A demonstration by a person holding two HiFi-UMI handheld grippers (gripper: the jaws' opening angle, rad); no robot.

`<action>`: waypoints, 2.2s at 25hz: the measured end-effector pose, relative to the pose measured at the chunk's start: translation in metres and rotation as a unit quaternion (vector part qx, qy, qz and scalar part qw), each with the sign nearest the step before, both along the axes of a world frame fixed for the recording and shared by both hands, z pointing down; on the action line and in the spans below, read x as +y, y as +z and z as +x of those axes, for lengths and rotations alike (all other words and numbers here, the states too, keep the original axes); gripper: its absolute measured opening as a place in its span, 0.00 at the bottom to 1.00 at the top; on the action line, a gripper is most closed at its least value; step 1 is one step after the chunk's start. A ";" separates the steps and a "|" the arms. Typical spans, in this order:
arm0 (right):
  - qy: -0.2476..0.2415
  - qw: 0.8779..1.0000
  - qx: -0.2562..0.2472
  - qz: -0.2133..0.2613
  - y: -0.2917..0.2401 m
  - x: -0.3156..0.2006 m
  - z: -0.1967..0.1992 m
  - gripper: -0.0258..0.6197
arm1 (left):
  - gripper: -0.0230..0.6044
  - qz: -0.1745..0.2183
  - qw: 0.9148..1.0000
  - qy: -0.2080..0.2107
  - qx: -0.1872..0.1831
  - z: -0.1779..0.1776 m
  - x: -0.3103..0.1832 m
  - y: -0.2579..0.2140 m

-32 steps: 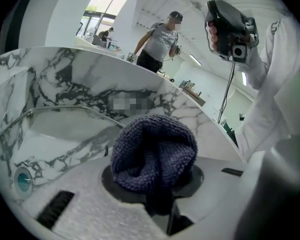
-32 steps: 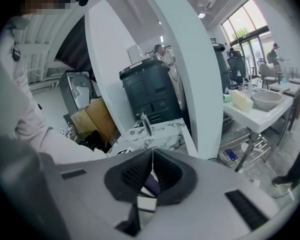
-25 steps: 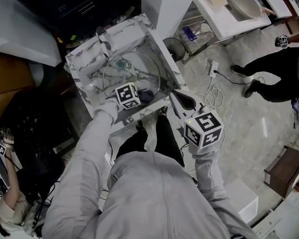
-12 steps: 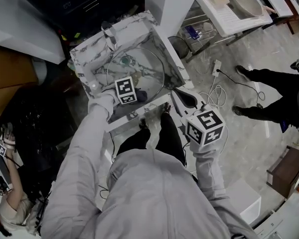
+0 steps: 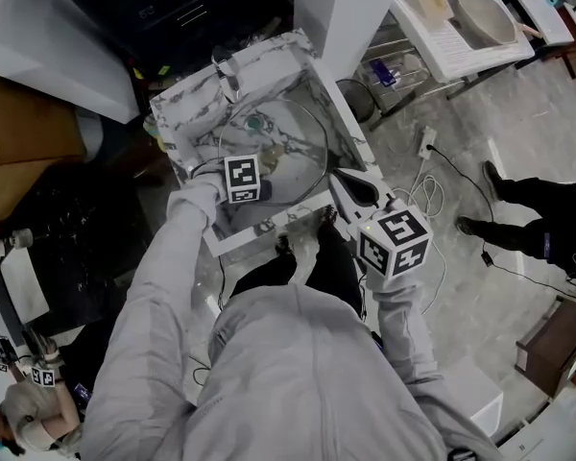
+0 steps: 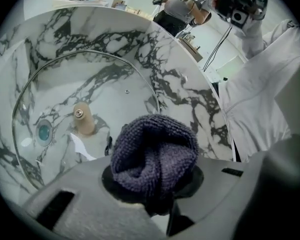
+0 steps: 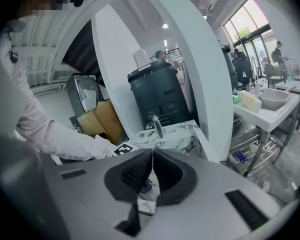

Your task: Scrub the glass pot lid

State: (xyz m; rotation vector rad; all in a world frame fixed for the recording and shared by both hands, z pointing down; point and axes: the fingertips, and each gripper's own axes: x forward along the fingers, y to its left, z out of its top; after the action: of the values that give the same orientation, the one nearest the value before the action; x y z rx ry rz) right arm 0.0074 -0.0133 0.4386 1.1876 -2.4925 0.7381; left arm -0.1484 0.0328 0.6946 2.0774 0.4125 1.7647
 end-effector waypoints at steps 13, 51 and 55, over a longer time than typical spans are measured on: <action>-0.033 0.999 -0.017 -0.003 0.003 -0.029 -0.011 0.09 | 0.17 0.128 0.989 -0.040 -0.068 -0.050 -0.055 0.019; -0.001 0.998 -0.001 -0.059 0.043 -0.071 0.055 0.09 | 0.17 0.325 0.908 -0.258 -0.062 -0.006 -0.215 0.035; 0.004 0.998 -0.001 -0.063 0.045 -0.071 0.062 0.09 | 0.17 0.315 0.905 -0.282 -0.050 0.011 -0.218 0.035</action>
State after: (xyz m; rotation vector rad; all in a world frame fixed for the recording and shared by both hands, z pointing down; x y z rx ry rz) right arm 0.0697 -0.0838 0.4836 1.1526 -2.4042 0.8849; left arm -0.1376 -0.1851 0.7294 2.1554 -0.8259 1.7419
